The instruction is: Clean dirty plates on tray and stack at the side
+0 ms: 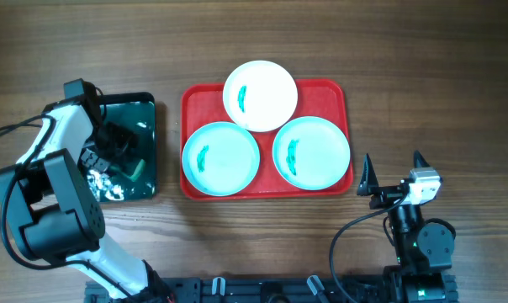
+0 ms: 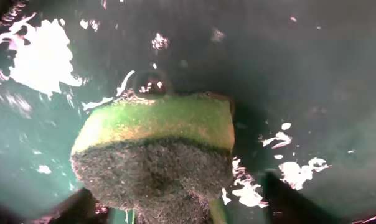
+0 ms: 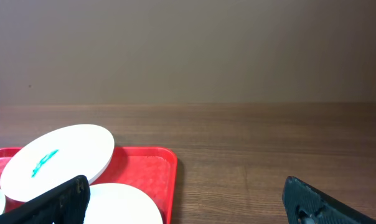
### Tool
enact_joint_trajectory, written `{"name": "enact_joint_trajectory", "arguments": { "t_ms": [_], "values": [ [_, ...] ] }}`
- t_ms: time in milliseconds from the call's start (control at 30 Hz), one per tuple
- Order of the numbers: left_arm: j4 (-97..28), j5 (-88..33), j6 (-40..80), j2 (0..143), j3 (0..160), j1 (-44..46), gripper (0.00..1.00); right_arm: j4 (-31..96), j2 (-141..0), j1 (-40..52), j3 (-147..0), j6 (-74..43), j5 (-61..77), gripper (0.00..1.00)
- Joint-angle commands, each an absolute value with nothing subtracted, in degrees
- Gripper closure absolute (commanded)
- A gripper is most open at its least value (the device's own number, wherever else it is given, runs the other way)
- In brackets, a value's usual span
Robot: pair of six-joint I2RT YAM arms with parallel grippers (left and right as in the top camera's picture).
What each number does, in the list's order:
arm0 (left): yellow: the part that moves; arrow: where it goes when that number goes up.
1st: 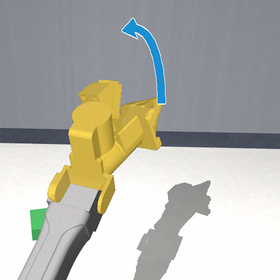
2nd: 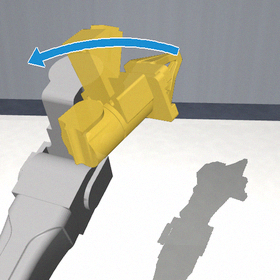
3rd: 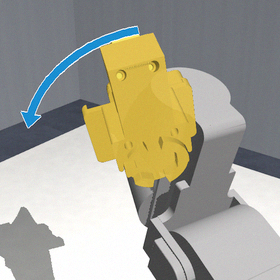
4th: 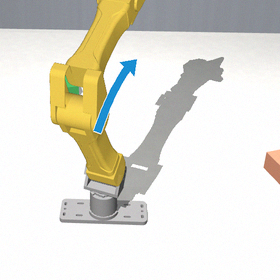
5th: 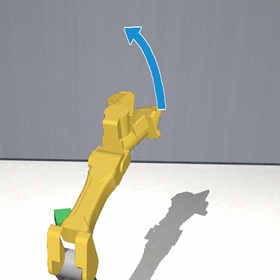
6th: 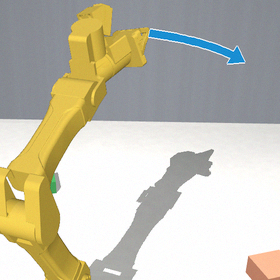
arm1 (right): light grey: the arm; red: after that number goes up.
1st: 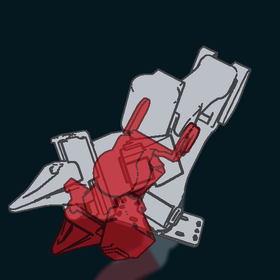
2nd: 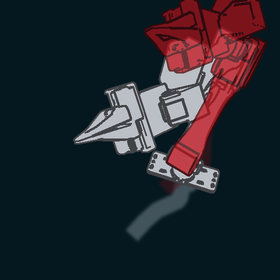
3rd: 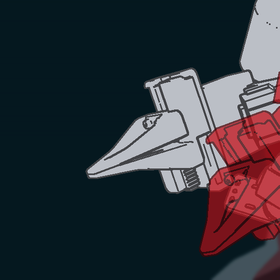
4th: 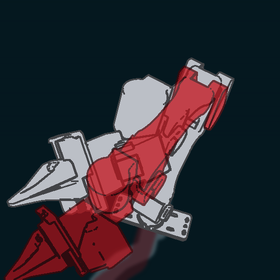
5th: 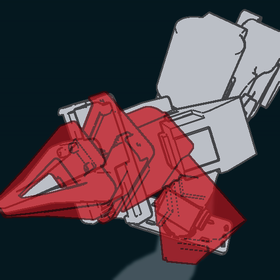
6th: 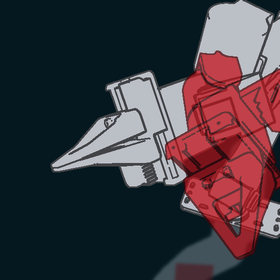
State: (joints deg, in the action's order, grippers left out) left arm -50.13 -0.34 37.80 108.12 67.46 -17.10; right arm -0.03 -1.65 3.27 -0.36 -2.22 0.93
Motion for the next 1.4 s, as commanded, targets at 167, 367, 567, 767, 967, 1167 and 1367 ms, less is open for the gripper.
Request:
{"name": "enact_joint_trajectory", "arguments": {
  "t_ms": [167,367,567,767,967,1167,1367],
  "values": [
    [-49.2,-1.5,37.7,107.8,67.2,-17.0,0.96,-0.3,-1.5,3.1,-0.3,-1.5,0.0,0.0],
    [-54.2,-1.5,37.7,103.2,71.5,-17.0,0.96,-0.4,-1.5,3.1,-0.3,-1.5,0.0,0.0],
    [-60.8,-3.2,37.8,90.9,79.9,-17.0,0.96,-0.4,-1.5,3.1,-0.3,-1.5,0.0,0.0],
    [-50.9,-2.9,37.8,90.4,71.7,-16.7,0.96,-0.4,-1.5,3.1,-0.3,-1.5,0.0,0.0],
    [-48.0,-6.9,34.3,93.8,69.1,-17.7,0.96,-0.4,-1.5,3.1,-0.3,-1.5,0.0,0.0],
    [-56.8,-14.6,31.7,74.9,77.5,-13.9,0.96,-0.4,-1.5,3.1,-0.3,-1.5,0.0,0.0],
    [-59.9,-14.5,28.7,72.7,75.0,3.6,0.96,-0.4,-1.5,3.1,-0.3,-1.5,0.0,0.0]
  ]
}}
